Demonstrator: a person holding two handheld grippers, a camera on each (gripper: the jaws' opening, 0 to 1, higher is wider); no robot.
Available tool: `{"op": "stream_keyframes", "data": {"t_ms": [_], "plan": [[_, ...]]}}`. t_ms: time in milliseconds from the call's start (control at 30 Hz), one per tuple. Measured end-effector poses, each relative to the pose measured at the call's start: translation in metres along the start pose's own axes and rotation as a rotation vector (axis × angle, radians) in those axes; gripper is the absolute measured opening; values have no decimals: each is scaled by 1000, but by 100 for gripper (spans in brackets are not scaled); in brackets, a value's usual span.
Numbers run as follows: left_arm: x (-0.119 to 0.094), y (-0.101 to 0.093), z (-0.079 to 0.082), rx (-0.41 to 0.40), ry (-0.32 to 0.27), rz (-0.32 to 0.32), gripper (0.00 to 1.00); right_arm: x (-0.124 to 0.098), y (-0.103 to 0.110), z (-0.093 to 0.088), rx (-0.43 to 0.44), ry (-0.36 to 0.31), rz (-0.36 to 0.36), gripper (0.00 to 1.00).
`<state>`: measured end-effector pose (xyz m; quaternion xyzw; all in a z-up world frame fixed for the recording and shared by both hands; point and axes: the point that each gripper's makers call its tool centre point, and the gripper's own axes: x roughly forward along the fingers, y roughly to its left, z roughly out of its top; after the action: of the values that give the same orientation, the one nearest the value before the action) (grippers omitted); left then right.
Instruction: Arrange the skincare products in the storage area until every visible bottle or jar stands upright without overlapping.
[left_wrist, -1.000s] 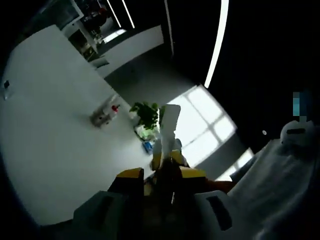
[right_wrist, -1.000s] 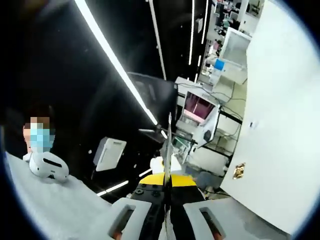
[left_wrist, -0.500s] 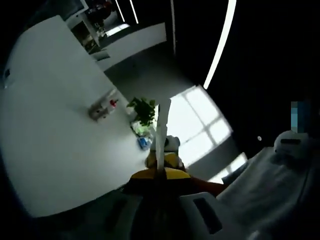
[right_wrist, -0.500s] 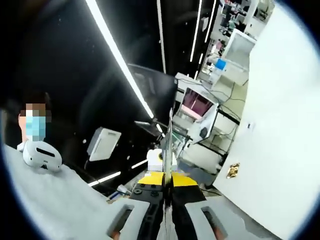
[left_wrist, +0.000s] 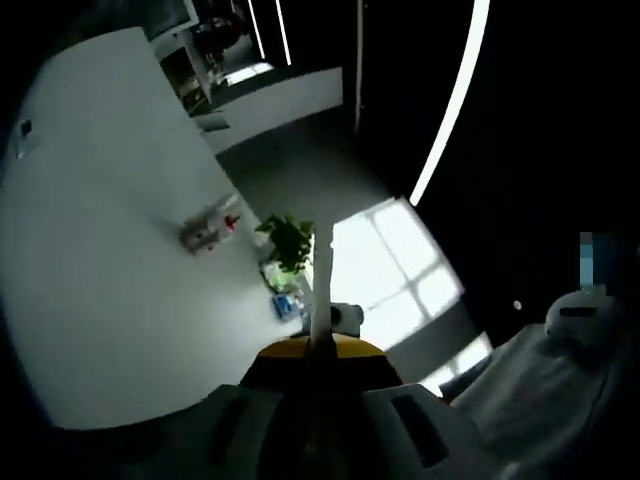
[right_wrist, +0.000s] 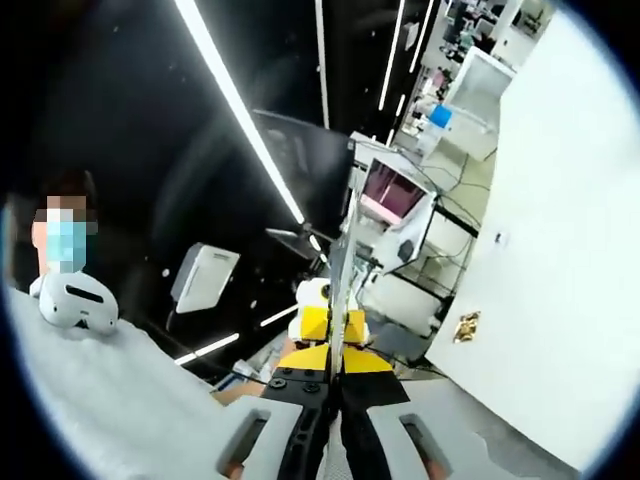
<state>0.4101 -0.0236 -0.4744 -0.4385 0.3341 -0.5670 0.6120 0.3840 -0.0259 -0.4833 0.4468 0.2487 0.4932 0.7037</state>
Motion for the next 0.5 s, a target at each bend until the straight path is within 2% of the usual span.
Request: {"op": "stream_keyframes", "data": {"t_ms": [133,200,233,267,333,367,400,433,467,500], "plan": [[-2,-5,-7,30,42,-23,0,-1,4,-3,-53,17,15,0],[-2,-4,-12,37,70,-18,0,-1,7,2,-51,-1,18,10],[-1,1,-20,40,116,11,0,0,6,11,-60,-37,4,15],[-1,2,-24,41,139,13,0,-1,5,13,-54,-38,-4,15],[4,-2,-27,30,139,-8,0,-2,-2,11,-74,3,-35,0],[5,-2,-27,20,137,-3,0,-2,-1,13,-73,-1,-21,0],[5,-1,-26,14,130,-1,0,-4,-1,14,-19,-4,-19,0],[6,-2,-25,6,123,-9,1,-4,0,15,-15,-15,-12,0],[7,-6,-21,-42,102,-20,1,-5,1,17,-28,-36,-2,0],[6,-6,-19,-37,95,-25,1,-5,4,20,3,-61,12,0]]}}
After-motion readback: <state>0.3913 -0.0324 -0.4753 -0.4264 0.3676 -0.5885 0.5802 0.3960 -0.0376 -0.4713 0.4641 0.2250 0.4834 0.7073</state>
